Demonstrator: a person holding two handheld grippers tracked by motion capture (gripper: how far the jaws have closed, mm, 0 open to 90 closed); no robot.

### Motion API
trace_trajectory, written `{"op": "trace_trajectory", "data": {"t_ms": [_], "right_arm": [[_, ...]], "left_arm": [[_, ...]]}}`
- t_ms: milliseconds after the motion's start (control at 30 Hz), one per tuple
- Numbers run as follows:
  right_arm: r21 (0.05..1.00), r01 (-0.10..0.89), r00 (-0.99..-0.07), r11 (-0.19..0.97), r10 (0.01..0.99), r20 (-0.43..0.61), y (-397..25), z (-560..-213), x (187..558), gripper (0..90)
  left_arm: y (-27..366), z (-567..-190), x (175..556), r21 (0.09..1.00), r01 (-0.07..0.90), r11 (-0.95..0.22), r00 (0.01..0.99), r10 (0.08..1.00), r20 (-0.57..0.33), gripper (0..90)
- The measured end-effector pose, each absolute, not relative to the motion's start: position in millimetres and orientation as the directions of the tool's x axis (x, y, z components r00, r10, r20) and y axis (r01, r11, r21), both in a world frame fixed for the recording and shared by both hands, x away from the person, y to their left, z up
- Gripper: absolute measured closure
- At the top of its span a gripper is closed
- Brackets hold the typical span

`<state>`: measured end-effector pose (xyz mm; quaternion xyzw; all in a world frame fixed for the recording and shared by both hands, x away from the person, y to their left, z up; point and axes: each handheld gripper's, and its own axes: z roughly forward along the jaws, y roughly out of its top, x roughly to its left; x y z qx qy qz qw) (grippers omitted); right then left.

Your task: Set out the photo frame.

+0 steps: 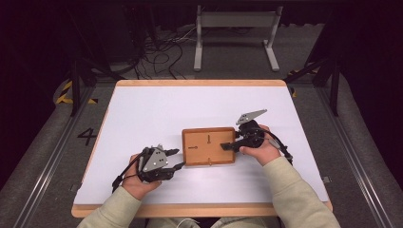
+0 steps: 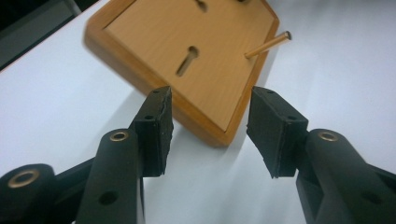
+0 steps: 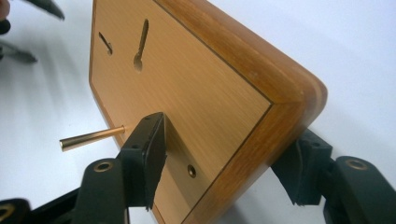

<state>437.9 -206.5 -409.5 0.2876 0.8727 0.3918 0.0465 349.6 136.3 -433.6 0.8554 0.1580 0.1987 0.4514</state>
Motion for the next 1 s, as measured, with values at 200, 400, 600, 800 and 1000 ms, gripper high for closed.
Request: {"op": "trace_trajectory", "data": {"t_ms": [200, 400, 600, 800, 1000], "right_arm": [[0.721, 0.402, -0.856, 0.565, 0.510, 0.078, -208, -405, 429, 43.9], [0.723, 0.325, -0.879, 0.609, 0.477, -0.006, -209, -400, 415, 47.6], [0.702, 0.269, -0.881, 0.660, 0.463, -0.098, -206, -396, 400, 48.9], [0.690, 0.229, -0.877, 0.686, 0.453, -0.159, -205, -394, 385, 52.1], [0.663, 0.205, -0.886, 0.720, 0.424, -0.186, -206, -391, 374, 57.2]], "left_arm": [[147, -434, 354, 0.852, 0.132, -0.507, 0.852, 0.498, 0.164, 48.9], [156, -436, 361, 0.870, 0.184, -0.458, 0.831, 0.545, 0.110, 47.4], [164, -441, 367, 0.882, 0.242, -0.404, 0.814, 0.580, 0.042, 45.3], [169, -442, 371, 0.882, 0.278, -0.380, 0.803, 0.596, 0.004, 43.2], [174, -444, 374, 0.878, 0.313, -0.361, 0.787, 0.616, -0.028, 42.3]]}}
